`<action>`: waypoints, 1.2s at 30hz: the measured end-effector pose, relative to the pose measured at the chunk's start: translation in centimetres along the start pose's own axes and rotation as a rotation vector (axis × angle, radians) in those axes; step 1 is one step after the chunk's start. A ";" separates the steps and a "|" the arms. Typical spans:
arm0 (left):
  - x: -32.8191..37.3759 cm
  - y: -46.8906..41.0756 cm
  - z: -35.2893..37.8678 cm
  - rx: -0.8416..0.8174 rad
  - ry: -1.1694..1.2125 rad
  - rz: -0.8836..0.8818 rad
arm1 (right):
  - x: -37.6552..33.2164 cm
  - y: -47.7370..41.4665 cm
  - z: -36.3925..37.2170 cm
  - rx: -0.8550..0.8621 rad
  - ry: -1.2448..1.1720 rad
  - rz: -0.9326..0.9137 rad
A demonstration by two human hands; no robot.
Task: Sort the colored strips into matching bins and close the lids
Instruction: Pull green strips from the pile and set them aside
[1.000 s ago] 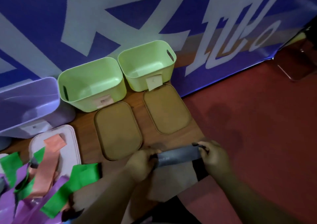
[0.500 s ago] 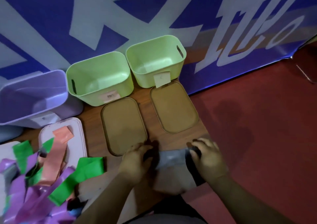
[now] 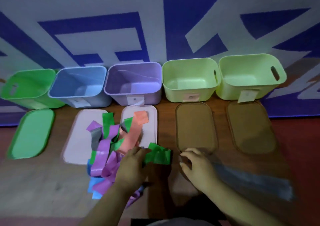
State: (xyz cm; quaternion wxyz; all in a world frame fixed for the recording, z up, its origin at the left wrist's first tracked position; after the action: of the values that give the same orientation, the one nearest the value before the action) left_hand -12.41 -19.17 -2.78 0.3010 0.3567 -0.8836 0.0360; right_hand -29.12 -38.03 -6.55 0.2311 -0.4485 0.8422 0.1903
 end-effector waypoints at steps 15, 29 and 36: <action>-8.5 0.1 -1.8 -0.205 -0.224 -0.028 | -8.0 -4.8 6.5 -0.226 0.333 -0.011; -7.6 -1.6 -3.4 -0.275 0.236 0.067 | -16.2 -3.1 -1.4 -0.009 0.000 -0.157; -6.6 -2.3 -5.3 -0.298 0.584 0.093 | -16.3 -2.1 -3.0 0.038 -0.016 0.051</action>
State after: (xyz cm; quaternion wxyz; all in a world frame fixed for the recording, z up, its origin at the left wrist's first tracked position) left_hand -4.56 -15.39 -2.50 0.5886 0.2424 -0.7710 0.0207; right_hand -20.04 -29.80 4.77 0.2414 -0.4210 0.8549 0.1836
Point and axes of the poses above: each hand's wrist, its own y-axis away from the middle knuckle, its own z-axis out of the palm, x = y × z, the point moved 3 cm from there along -y, towards the middle knuckle, and after that the axes turned 4 degrees about y, right-handed, at the moved point
